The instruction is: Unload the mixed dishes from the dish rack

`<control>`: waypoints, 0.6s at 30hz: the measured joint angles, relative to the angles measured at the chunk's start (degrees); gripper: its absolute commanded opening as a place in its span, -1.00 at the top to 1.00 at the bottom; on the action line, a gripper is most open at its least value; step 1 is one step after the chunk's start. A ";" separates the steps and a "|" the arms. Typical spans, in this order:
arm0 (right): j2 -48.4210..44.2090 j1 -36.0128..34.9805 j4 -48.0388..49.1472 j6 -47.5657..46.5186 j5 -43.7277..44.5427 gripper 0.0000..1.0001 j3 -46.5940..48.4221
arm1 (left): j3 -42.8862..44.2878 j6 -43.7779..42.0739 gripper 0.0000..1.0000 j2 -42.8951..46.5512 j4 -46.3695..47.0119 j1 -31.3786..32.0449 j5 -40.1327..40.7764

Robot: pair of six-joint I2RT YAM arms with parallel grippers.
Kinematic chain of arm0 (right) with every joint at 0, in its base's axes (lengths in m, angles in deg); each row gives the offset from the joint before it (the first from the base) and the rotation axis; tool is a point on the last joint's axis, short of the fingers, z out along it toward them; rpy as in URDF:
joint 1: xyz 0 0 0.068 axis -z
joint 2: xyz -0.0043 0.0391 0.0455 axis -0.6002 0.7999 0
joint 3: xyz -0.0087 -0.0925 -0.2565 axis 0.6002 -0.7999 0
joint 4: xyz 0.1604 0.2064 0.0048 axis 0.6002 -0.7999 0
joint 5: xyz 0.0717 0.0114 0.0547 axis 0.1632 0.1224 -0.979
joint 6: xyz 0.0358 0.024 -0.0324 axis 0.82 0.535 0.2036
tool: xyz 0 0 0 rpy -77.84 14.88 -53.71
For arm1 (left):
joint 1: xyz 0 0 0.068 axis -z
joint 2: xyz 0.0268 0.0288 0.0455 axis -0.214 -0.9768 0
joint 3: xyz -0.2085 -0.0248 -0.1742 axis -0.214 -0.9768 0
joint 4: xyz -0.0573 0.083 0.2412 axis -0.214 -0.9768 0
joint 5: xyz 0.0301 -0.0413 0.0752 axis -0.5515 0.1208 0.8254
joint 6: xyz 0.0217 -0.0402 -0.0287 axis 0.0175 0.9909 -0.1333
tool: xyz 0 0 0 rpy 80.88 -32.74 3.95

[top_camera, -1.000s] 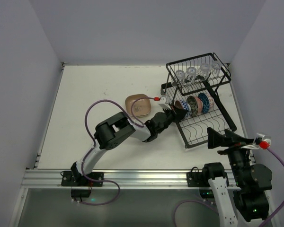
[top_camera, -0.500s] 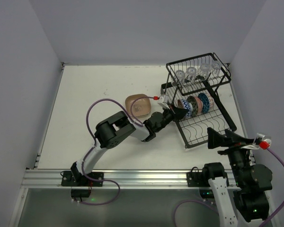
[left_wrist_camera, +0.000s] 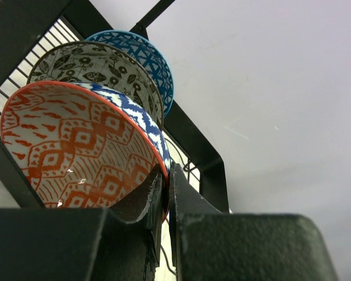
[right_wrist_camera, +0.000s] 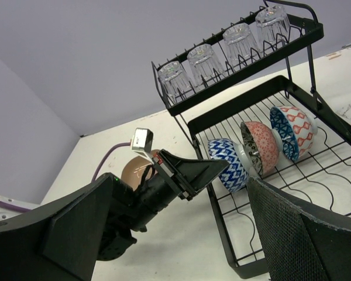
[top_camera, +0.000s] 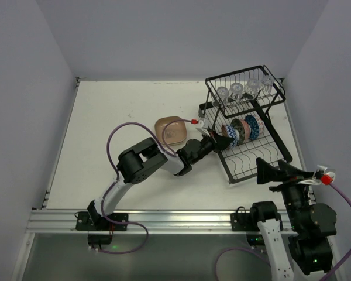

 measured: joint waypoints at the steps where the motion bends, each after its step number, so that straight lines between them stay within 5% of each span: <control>1: 0.00 0.00 0.00 0.00 0.00 -0.98 0.00 | -0.35 -0.24 1.00 0.00 0.22 0.00 -0.13; 18: 0.00 0.00 0.00 -0.26 0.04 -0.98 0.00 | -2.73 -4.90 1.00 1.97 1.66 0.81 -4.00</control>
